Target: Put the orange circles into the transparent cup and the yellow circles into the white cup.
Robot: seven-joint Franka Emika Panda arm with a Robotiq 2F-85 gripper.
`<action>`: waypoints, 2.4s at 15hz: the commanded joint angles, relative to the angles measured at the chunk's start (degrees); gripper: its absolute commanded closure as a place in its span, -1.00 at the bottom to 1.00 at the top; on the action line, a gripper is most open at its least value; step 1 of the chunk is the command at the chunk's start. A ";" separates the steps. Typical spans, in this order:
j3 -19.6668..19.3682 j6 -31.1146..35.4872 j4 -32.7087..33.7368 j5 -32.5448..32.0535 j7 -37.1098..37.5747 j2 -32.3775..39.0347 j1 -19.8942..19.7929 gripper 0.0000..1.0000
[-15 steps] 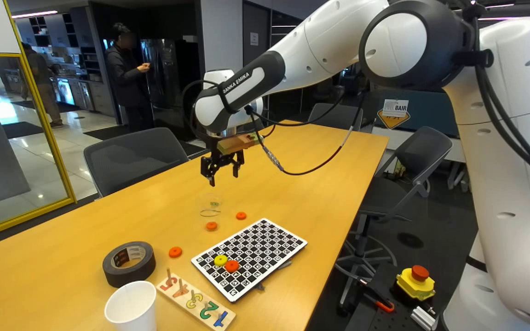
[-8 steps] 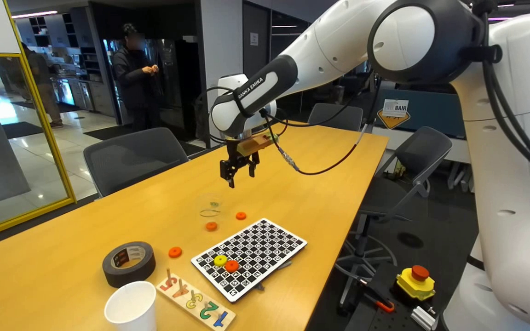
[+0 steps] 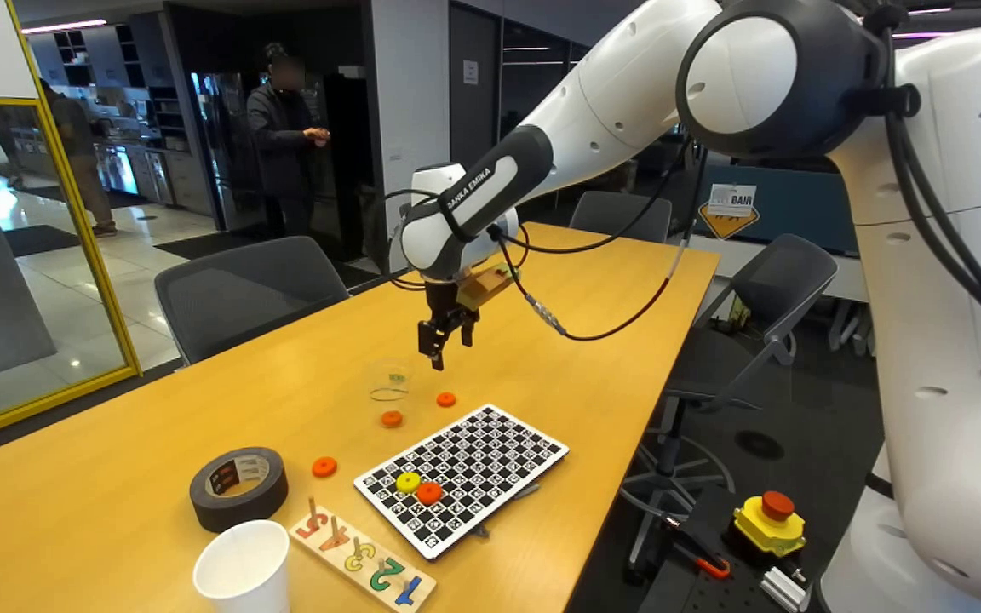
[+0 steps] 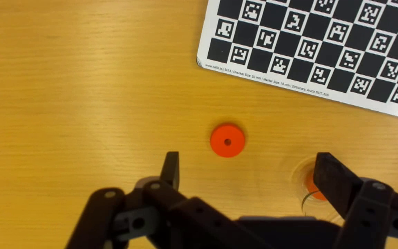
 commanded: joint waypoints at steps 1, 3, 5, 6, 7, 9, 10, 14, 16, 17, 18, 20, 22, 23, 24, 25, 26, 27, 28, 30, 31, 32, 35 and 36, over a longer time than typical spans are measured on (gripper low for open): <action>1.67 4.84 -1.53 -0.91 -8.01 0.83 -2.07 -1.00; 2.67 7.45 -1.83 0.19 -12.52 2.17 -3.43 -1.00; 3.47 9.10 -1.27 0.54 -15.36 4.03 -4.45 -1.00; 3.81 9.55 -0.54 0.80 -16.13 5.28 -4.94 -1.00; 4.24 10.15 -0.36 1.06 -17.10 6.08 -5.52 -1.00; 4.90 11.28 0.38 1.32 -18.34 7.91 -6.45 -1.00; 5.52 11.69 0.68 1.88 -19.31 8.72 -7.21 -1.00; 7.27 12.46 2.00 2.67 -21.80 11.00 -8.90 -1.00; 7.86 12.36 2.75 2.67 -22.36 11.74 -9.31 -1.00; 8.15 12.22 3.18 2.72 -22.58 12.10 -9.50 -1.00; 8.37 12.13 3.48 2.74 -22.75 12.38 -9.64 -1.00; 8.74 12.05 3.98 2.88 -23.17 12.77 -9.92 -1.00; 8.97 12.03 4.30 3.01 -23.38 13.02 -10.10 -1.00; 9.07 11.98 4.43 3.05 -23.54 13.15 -10.19 -1.00; 9.15 11.58 4.64 3.23 -23.56 13.26 -10.31 -1.00; 9.07 11.50 4.75 3.28 -23.37 13.35 -10.30 -1.00; 9.14 11.51 4.84 3.42 -23.50 13.42 -10.42 -1.00; 9.16 11.51 4.87 3.54 -23.55 13.44 -10.49 -1.00; 9.14 11.48 4.84 3.66 -23.52 13.40 -10.53 -1.00; 9.11 11.20 4.84 3.98 -23.62 13.31 -10.63 -0.50; 9.07 11.10 4.83 4.10 -23.59 13.29 -10.64 -0.46; 9.03 10.74 4.86 4.26 -23.49 13.25 -10.64 -0.32; 8.91 10.31 4.85 4.61 -23.25 13.16 -10.64 0.15; 8.86 10.12 4.87 4.66 -23.15 13.13 -10.61 0.33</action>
